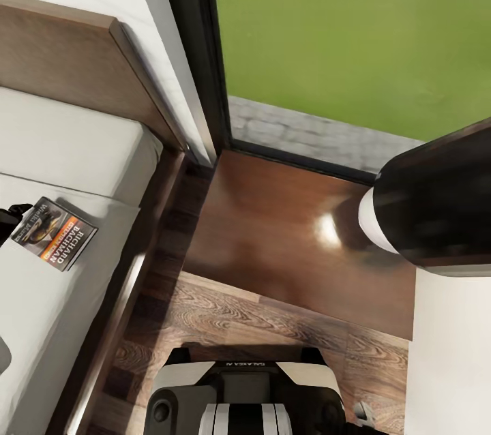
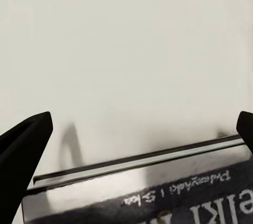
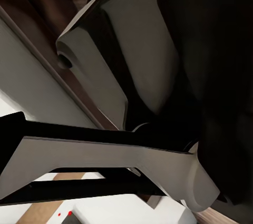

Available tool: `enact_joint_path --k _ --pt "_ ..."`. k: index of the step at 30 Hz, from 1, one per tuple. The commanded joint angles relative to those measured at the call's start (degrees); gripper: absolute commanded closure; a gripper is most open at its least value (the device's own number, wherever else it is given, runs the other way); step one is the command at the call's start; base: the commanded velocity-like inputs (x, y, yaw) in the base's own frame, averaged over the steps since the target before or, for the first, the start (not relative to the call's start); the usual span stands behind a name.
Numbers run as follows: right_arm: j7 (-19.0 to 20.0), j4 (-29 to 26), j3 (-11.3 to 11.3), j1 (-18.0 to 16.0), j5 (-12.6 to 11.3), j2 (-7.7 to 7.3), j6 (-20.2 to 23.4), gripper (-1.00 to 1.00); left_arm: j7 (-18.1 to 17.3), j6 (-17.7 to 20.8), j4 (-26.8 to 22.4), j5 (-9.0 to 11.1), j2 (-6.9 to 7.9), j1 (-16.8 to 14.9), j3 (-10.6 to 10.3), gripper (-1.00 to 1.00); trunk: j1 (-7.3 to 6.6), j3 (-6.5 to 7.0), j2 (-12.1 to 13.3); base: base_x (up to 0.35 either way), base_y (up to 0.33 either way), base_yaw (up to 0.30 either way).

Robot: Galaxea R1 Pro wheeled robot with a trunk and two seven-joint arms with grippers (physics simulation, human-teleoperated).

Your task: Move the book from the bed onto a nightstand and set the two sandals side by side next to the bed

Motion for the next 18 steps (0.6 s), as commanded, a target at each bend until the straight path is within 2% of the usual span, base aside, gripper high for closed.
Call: enact_joint_path --k 1,9,18 --pt "0.2 0.0 -0.2 0.0 -0.1 0.01 0.6 -1.00 0.0 0.5 0.2 -0.5 -0.03 0.0 0.2 -1.00 0.01 -0.03 0.0 0.000 0.000 0.000" --pt "0.2 0.0 -0.2 0.0 -0.1 0.01 0.6 -1.00 0.0 0.5 0.2 -0.5 -0.03 0.0 0.2 -1.00 0.01 -0.03 0.0 0.000 0.000 -0.114" --pt "0.2 0.0 -0.2 0.0 -0.1 0.01 0.6 -1.00 0.0 0.5 0.2 -0.6 -0.03 0.0 0.2 -1.00 0.01 -0.03 0.0 0.000 0.000 -0.013"
